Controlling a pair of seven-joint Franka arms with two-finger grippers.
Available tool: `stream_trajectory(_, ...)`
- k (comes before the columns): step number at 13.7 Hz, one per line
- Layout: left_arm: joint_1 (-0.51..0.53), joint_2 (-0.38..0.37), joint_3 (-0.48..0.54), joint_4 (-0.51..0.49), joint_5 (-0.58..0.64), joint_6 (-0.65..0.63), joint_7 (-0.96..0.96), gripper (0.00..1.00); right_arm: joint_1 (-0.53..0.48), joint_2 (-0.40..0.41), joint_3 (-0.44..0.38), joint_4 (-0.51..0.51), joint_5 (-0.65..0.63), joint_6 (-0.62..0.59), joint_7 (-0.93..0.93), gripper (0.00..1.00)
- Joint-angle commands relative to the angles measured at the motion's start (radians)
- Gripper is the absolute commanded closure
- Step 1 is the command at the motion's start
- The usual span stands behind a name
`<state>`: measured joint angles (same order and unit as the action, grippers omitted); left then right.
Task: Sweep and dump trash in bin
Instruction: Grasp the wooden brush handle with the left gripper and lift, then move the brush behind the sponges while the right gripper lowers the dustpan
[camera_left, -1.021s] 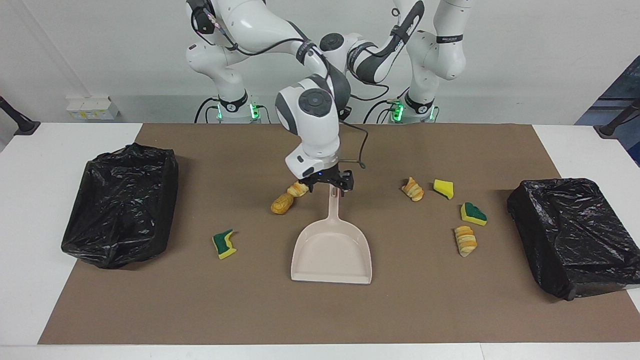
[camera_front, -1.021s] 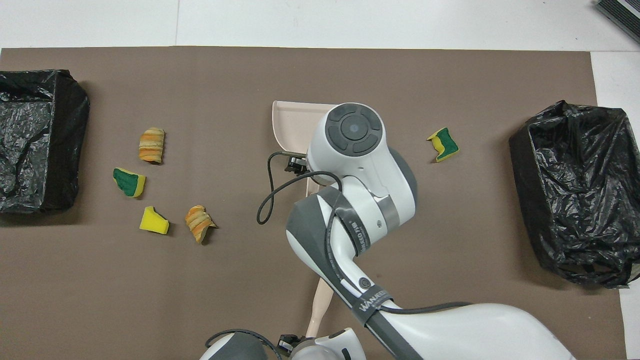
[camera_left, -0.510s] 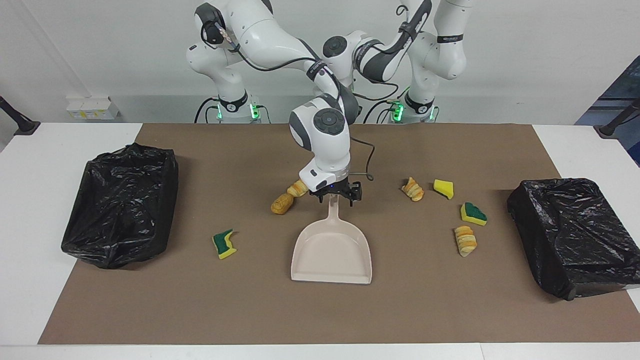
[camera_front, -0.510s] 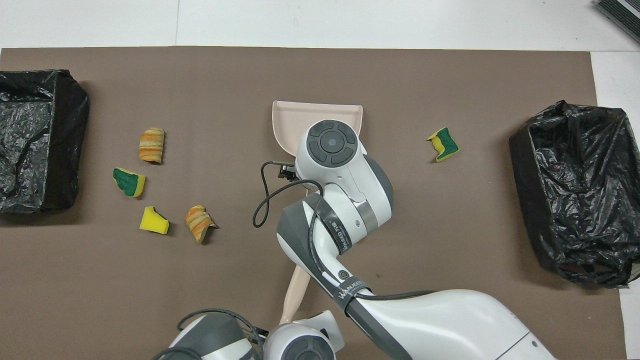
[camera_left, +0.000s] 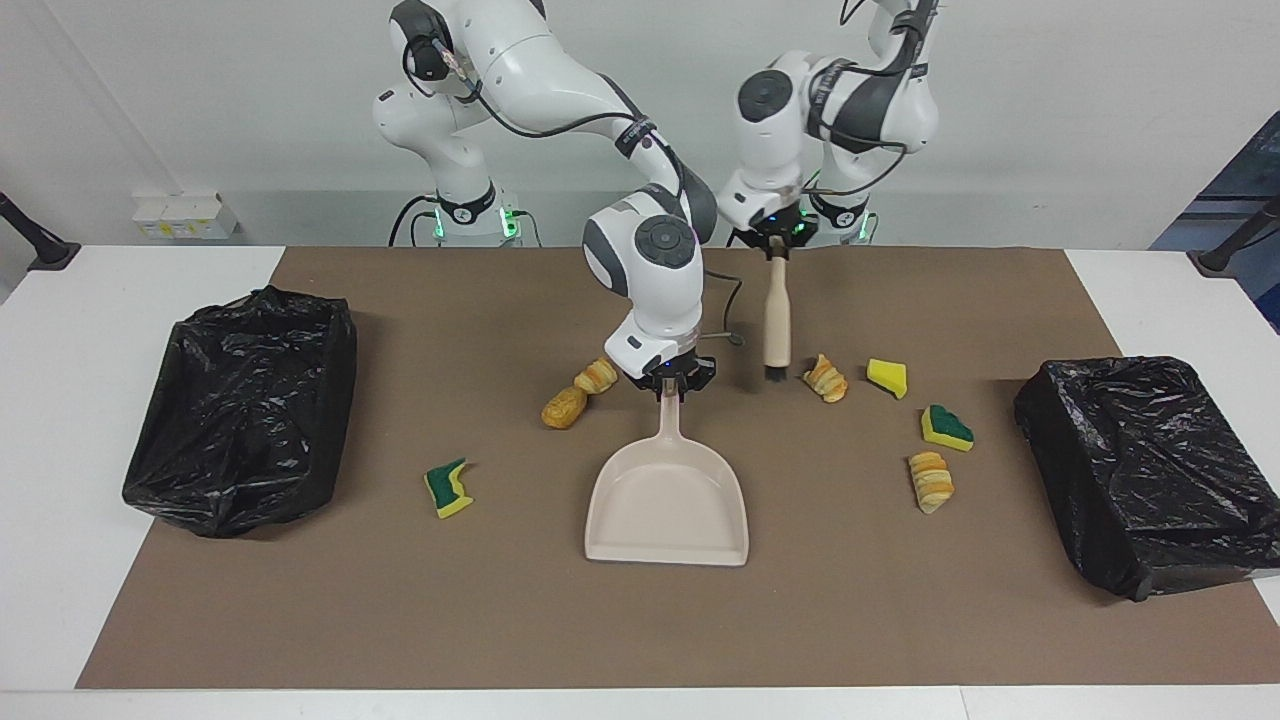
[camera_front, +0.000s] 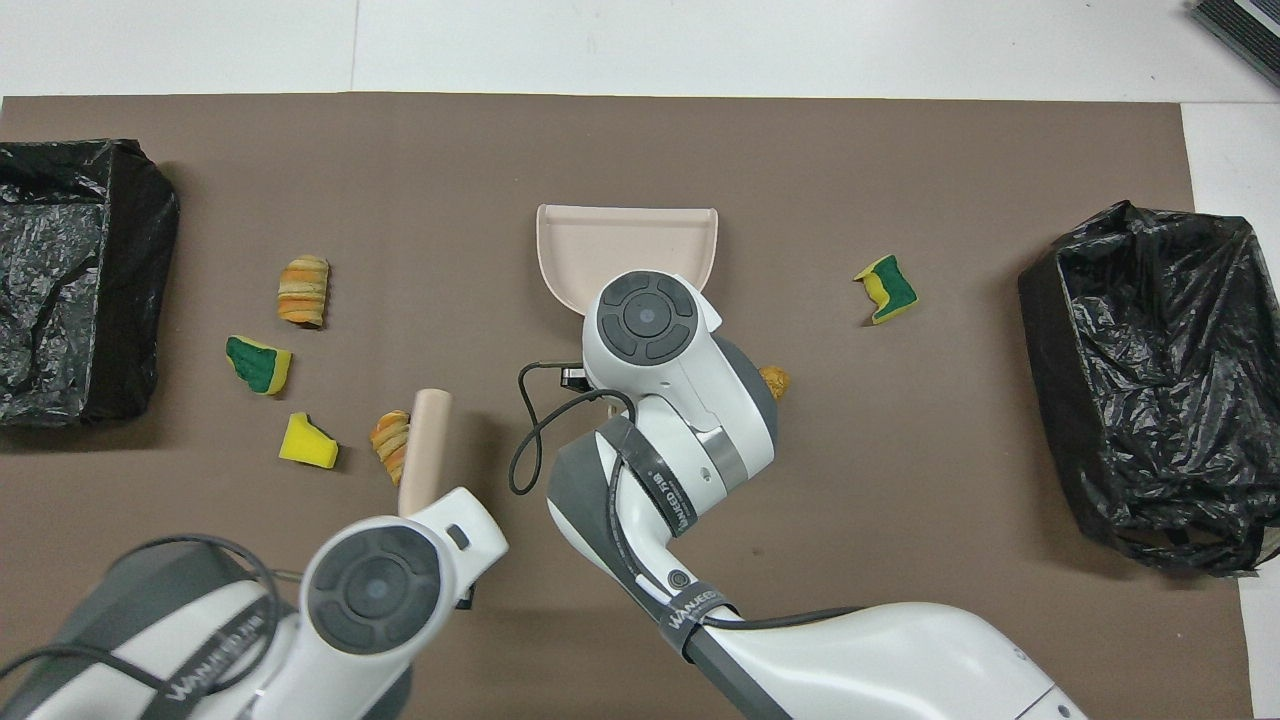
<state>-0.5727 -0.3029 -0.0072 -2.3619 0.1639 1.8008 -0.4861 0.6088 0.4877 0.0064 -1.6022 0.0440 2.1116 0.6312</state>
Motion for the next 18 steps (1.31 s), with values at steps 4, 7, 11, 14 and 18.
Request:
stream_trajectory(4,0.394,0.051,-0.013,0.004,0.054,0.221,0.376,1.00,-0.050,-0.093,0.000,-0.008,-0.056,0.002,-0.265,1.00)
stream_trajectory(7,0.534,0.184,-0.013,0.111,0.055,0.264,0.524,1.00,-0.125,-0.142,0.001,-0.013,-0.056,-0.093,-0.577,1.00)
stream_trajectory(11,0.637,0.350,-0.013,0.304,0.069,0.278,0.633,1.00,-0.150,-0.161,-0.003,-0.018,-0.114,-0.214,-0.887,1.00)
stream_trajectory(14,0.654,0.451,-0.013,0.329,0.085,0.369,0.748,1.00,-0.149,-0.199,-0.002,-0.070,-0.199,-0.268,-1.152,1.00)
stream_trajectory(18,0.669,0.475,-0.013,0.322,0.082,0.370,1.082,1.00,-0.130,-0.264,0.003,-0.180,-0.304,-0.257,-1.372,1.00)
